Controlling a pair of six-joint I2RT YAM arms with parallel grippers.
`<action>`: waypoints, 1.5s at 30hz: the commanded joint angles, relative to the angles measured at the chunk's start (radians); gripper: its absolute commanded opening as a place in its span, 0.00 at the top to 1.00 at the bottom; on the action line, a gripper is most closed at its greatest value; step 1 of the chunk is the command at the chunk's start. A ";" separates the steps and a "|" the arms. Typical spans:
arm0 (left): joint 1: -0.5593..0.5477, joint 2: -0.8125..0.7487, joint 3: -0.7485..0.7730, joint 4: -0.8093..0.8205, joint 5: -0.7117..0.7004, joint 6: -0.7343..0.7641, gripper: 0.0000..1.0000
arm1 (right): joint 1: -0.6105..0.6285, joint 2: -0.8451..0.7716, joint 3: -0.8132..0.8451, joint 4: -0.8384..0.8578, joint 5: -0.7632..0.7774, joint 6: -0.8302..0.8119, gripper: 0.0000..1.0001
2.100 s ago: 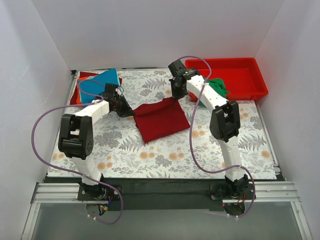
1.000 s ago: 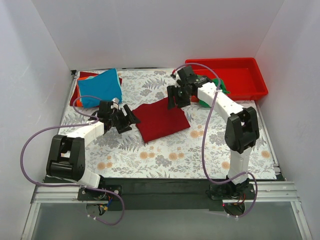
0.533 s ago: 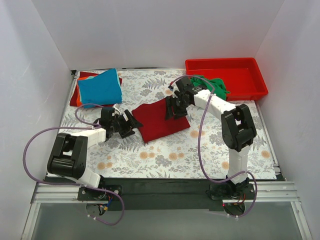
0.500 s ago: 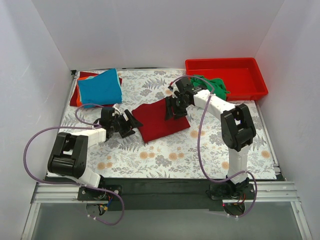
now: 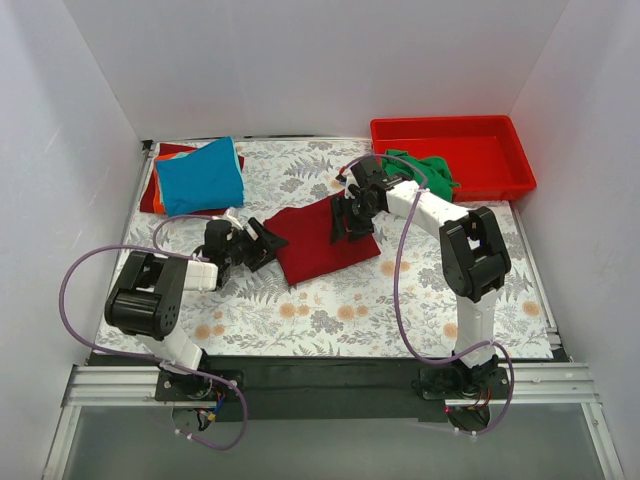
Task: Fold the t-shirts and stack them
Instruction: Neatly place the folded tshirt to the corner
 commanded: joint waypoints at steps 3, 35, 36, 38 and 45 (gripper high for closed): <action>-0.042 0.097 -0.022 0.023 -0.102 -0.029 0.30 | -0.002 -0.007 -0.001 0.020 -0.030 0.006 0.36; -0.104 0.198 0.637 -0.892 -0.478 0.463 1.00 | 0.003 -0.121 -0.059 -0.020 0.014 0.010 0.37; -0.095 0.206 0.704 -0.926 -0.486 0.497 1.00 | 0.003 -0.133 -0.066 -0.020 0.018 0.009 0.36; -0.078 0.246 0.781 -1.030 -0.509 0.592 1.00 | 0.003 -0.165 -0.085 -0.024 0.028 0.007 0.36; -0.073 0.326 1.040 -1.199 -0.676 0.801 1.00 | 0.003 -0.227 -0.138 -0.034 0.034 0.004 0.36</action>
